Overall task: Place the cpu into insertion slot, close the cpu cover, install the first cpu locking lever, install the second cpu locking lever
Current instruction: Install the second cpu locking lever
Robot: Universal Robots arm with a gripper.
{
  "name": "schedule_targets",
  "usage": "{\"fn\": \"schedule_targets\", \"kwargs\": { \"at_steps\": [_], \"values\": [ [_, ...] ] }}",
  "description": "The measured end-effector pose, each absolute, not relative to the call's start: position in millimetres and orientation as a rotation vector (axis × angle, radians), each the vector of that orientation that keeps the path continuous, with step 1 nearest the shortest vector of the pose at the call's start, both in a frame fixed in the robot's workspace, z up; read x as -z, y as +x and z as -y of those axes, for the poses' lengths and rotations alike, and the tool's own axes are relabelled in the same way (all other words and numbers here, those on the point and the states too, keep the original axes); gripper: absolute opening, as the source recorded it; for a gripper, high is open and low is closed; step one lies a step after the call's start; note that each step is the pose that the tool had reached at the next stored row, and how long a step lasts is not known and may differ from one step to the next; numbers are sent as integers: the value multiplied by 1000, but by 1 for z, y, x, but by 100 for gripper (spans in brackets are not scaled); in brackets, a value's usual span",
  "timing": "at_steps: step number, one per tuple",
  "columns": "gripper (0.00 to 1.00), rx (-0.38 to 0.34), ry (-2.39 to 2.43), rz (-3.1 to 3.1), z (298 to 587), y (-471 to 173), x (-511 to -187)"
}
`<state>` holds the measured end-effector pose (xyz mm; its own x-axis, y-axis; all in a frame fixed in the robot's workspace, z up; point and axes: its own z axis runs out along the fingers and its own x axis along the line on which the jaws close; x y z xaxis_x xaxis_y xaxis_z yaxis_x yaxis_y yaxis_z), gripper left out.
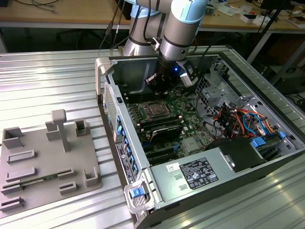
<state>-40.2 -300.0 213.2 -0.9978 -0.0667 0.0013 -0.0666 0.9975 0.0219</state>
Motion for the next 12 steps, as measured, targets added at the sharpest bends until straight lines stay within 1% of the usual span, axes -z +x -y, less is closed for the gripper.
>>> {"fn": "schedule_targets", "kwargs": {
  "at_steps": [12],
  "values": [
    [11,34,105,3138,313,-40,-213]
  ]
}}
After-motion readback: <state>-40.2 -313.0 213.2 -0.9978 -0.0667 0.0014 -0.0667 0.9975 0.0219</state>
